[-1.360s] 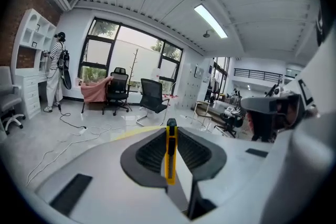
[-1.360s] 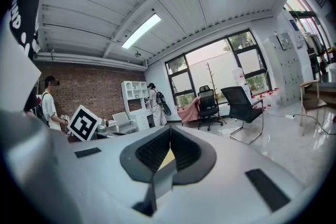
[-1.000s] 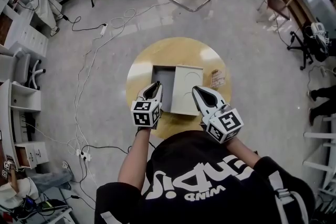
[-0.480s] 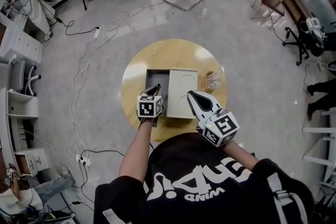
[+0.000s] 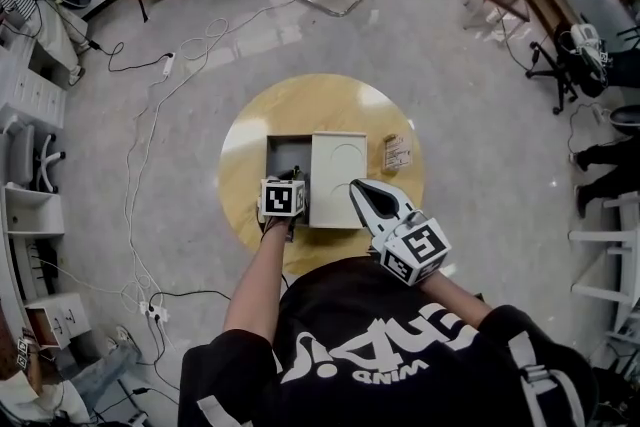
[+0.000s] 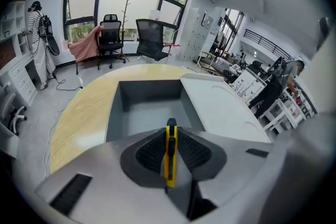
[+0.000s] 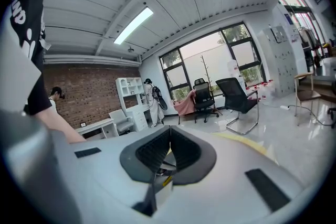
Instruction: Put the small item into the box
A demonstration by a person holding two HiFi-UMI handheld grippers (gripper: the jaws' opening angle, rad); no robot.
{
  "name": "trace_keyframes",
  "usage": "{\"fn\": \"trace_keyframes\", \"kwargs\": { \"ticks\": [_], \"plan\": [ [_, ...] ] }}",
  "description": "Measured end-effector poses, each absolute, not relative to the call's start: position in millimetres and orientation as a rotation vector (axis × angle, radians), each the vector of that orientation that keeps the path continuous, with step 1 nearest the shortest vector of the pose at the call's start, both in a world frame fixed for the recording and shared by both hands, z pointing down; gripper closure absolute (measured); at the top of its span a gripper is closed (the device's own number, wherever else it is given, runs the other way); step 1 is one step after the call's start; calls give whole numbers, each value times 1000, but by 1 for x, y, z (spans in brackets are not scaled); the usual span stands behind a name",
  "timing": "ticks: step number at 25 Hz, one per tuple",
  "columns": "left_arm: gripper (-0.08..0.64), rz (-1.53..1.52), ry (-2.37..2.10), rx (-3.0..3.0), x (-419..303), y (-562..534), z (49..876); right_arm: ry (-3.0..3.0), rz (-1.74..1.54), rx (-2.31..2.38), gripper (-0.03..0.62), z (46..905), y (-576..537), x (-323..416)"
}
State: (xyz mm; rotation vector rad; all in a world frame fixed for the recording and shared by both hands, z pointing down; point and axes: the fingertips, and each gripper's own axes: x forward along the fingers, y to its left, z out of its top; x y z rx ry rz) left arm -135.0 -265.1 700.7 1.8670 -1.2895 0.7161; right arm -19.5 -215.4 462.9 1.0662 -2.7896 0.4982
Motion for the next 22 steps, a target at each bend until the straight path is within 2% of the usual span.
{"fn": "trace_keyframes", "kwargs": {
  "ticks": [22],
  "plan": [
    [482, 788, -1276, 1823, -128, -269, 726, -2744, 485, 1121, 589, 464, -213, -7]
  ]
}}
